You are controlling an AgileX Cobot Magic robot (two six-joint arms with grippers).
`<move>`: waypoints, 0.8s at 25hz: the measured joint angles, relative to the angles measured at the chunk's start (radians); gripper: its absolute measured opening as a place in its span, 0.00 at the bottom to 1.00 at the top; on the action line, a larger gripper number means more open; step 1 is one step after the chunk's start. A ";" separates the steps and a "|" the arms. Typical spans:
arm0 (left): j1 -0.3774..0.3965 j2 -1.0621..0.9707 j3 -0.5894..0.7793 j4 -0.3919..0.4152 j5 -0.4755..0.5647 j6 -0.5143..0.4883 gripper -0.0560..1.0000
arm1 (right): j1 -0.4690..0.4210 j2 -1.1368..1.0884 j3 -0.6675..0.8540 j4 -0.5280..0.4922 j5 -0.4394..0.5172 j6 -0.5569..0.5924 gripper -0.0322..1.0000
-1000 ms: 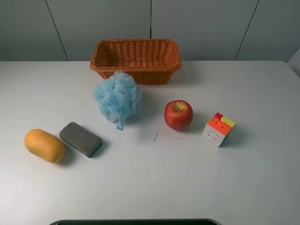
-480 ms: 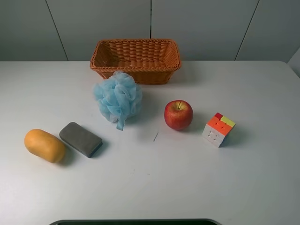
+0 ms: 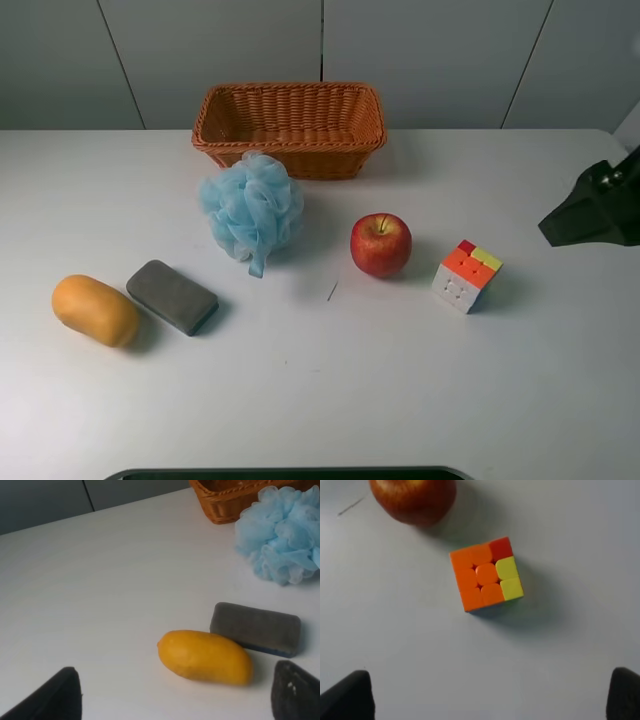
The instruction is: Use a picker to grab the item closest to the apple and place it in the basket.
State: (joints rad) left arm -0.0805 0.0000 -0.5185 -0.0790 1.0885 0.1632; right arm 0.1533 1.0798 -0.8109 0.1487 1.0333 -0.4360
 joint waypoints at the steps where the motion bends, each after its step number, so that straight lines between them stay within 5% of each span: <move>1: 0.000 0.000 0.000 0.000 0.000 0.000 0.74 | 0.009 0.037 -0.002 0.000 -0.014 -0.013 0.71; 20: 0.000 0.000 0.000 0.000 0.000 0.000 0.74 | 0.015 0.440 -0.005 0.071 -0.214 -0.206 0.71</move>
State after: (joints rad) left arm -0.0805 0.0000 -0.5185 -0.0790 1.0885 0.1632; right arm 0.1683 1.5198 -0.8158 0.2195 0.8192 -0.6417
